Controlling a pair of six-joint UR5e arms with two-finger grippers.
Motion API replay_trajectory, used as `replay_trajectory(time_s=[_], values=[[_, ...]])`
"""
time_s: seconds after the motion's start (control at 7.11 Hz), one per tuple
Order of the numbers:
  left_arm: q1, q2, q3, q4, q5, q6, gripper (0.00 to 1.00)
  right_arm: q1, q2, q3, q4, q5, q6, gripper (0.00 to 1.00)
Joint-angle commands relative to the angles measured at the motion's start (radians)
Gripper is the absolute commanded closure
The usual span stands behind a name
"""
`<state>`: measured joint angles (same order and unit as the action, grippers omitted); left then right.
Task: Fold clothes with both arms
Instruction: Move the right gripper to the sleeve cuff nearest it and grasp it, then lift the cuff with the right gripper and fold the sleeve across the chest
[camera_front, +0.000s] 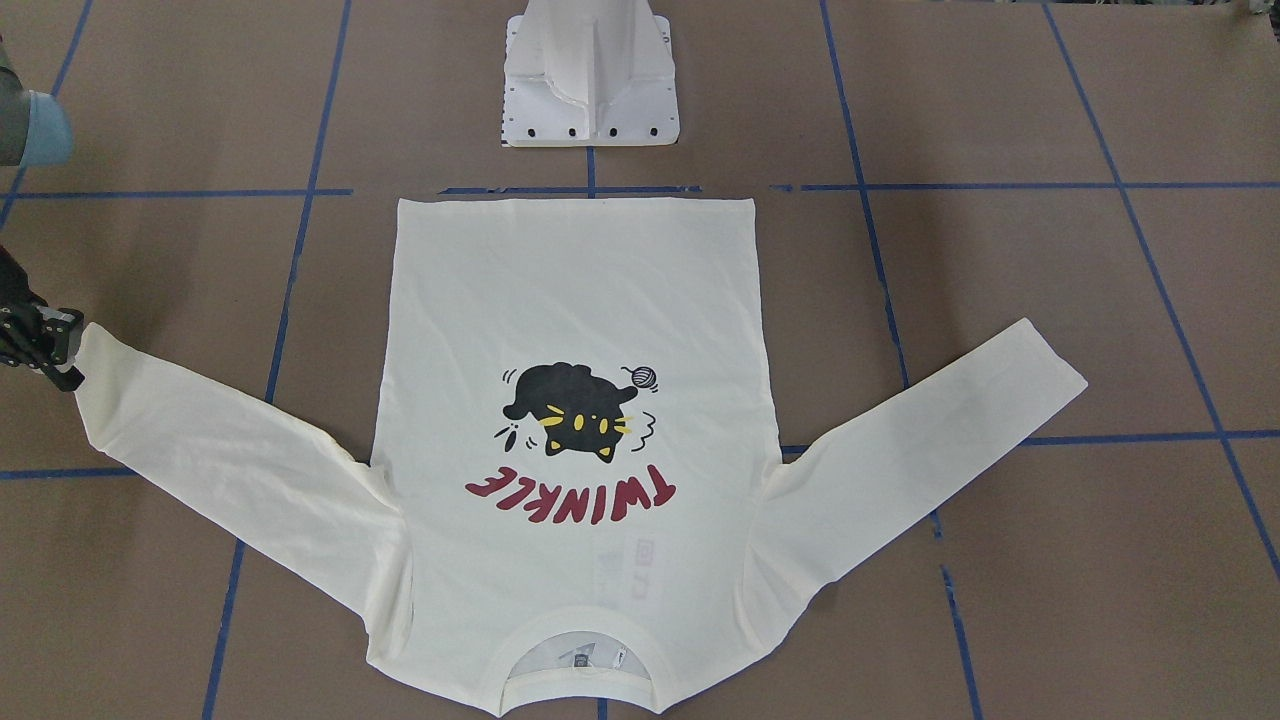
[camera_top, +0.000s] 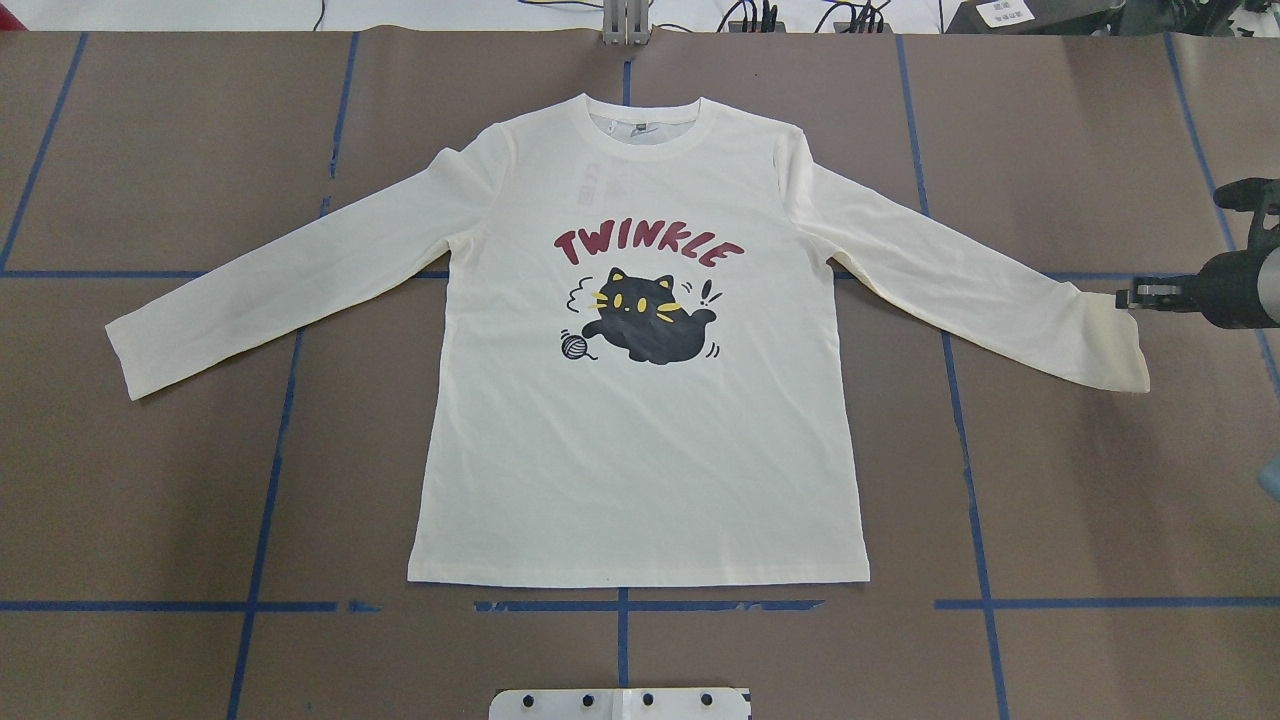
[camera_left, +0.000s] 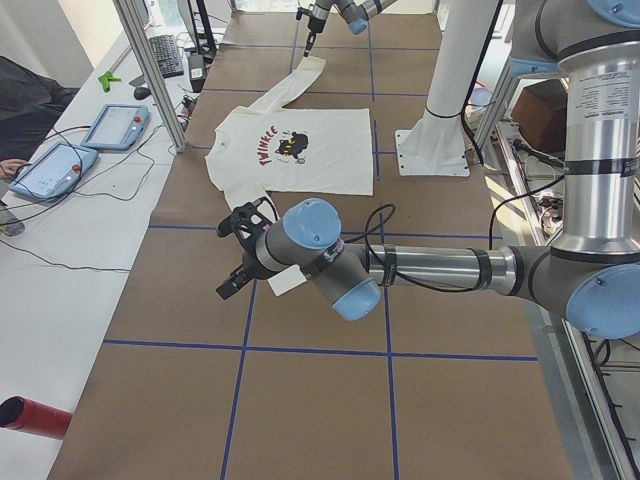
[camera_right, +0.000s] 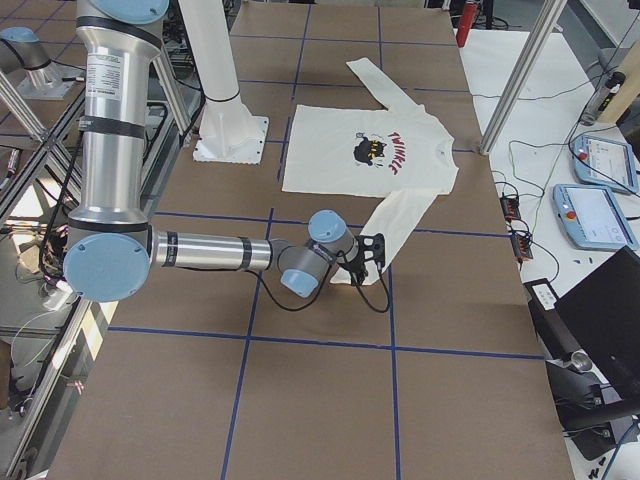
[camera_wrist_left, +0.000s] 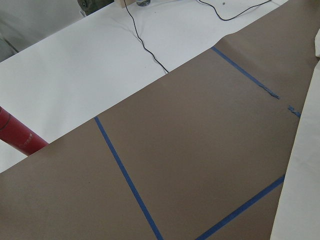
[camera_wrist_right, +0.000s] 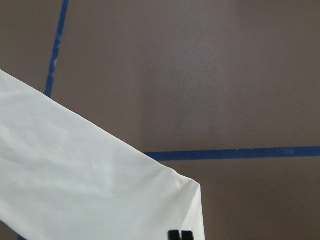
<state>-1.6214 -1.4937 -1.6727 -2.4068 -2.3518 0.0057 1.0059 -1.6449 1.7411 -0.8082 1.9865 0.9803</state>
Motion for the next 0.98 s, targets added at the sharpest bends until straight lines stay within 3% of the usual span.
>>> replay_trajectory(time_s=[0.0,0.14,0.28,0.56,0.7,0.84], values=[[0.0,0.001,-0.001,0.0,-0.001,-0.001,0.0,-0.003,0.249,0.265,-0.669,-0.046,0.004,1.0],[0.0,0.001,-0.001,0.0,0.0,-0.001,0.0,-0.047,0.509,0.25,-1.018,-0.123,0.008,1.0],[0.0,0.001,-0.001,0.0,0.0,-0.001,0.0,-0.064,0.733,0.17,-1.222,-0.18,0.053,1.0],[0.0,0.001,0.001,-0.002,0.0,-0.003,0.0,-0.099,1.021,-0.124,-1.215,-0.214,0.141,1.0],[0.003,0.0,0.001,0.0,0.0,-0.007,0.0,-0.142,1.139,-0.293,-1.126,-0.247,0.155,1.0],[0.003,-0.002,0.002,0.002,0.0,-0.007,0.0,-0.209,1.166,-0.43,-0.935,-0.329,0.208,1.0]])
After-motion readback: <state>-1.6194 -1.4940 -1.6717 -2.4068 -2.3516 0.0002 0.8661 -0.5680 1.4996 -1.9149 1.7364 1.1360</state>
